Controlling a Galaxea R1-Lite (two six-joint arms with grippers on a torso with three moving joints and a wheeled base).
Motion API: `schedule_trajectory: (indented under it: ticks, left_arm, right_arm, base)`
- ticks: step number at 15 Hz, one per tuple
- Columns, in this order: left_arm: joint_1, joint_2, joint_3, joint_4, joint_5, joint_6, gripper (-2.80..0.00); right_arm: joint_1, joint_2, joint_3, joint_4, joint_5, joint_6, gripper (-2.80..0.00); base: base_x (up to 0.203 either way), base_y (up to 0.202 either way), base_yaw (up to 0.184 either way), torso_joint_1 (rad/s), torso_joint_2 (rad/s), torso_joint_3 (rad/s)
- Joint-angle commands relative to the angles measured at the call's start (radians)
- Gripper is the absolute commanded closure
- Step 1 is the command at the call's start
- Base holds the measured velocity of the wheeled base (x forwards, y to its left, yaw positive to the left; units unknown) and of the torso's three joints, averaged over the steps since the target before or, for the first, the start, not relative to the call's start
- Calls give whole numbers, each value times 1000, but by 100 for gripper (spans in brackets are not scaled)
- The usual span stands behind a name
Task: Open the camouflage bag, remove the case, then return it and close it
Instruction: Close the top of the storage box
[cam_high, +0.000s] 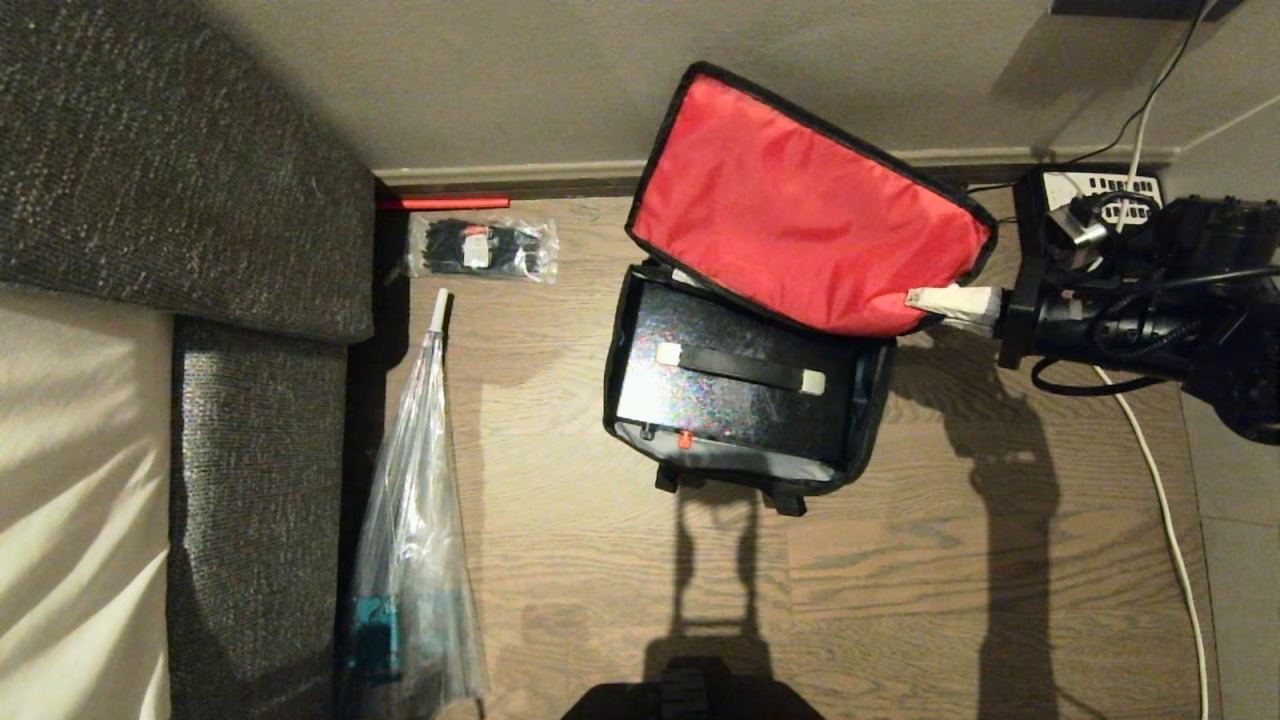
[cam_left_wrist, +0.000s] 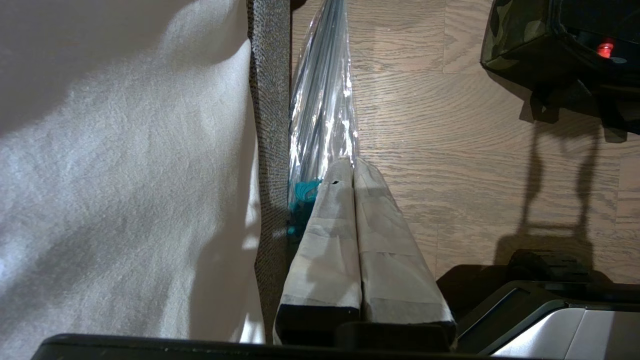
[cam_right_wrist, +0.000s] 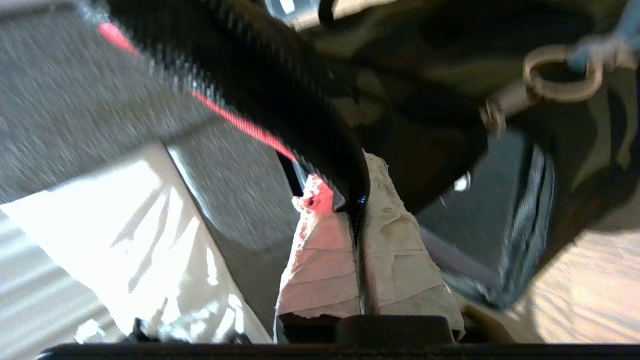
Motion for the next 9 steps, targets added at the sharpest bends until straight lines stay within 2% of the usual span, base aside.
schedule_trajectory:
  ticks: [1,4,5,6,9]
  left_arm:
    - [0,0,0,0,0,0,0]
    - [0,0,0,0,0,0,0]
    - [0,0,0,0,0,0,0]
    - [0,0,0,0,0,0,0]
    - [0,0,0,0,0,0,0]
  right_arm:
    - [0,-25,52,31,8,-120,0]
    - [0,-27,103,160,5,-437,0]
    - [0,-26,108,225,5,-521,0]
    - [0,-28,114,267,6,-568,0]
    - [-2,-35,156,284,0,-672,0]
  base:
    - [0,0,0,0,0,0]
    - [0,0,0,0,0,0]
    - [0,0,0,0,0,0]
    - [0,0,0,0,0,0]
    - [0,0,0,0,0,0]
